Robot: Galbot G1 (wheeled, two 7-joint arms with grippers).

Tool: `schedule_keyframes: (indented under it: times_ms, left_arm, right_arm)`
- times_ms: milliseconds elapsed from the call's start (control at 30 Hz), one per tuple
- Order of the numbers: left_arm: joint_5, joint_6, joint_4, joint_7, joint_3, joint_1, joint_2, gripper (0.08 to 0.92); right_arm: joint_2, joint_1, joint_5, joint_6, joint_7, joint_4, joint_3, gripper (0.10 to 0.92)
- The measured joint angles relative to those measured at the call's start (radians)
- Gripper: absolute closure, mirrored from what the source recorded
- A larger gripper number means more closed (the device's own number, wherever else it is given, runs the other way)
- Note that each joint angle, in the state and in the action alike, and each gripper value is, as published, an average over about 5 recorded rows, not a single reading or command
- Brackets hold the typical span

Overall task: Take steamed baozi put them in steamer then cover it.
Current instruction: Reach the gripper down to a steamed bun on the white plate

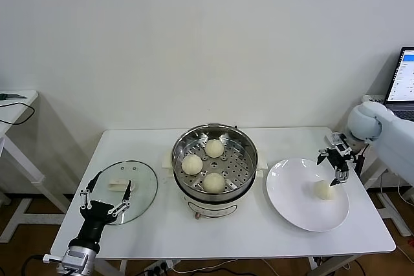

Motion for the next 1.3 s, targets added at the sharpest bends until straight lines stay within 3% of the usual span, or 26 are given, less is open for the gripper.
schedule_keyframes:
  times_ms: [1300]
  left_arm:
    - [0.007, 0.001, 0.013, -0.003, 0.003, -0.005, -0.003, 0.177]
  right_arm:
    - [0.085, -0.225, -0.171, -0.003, 0.055, -0.126, 0.208, 0.219]
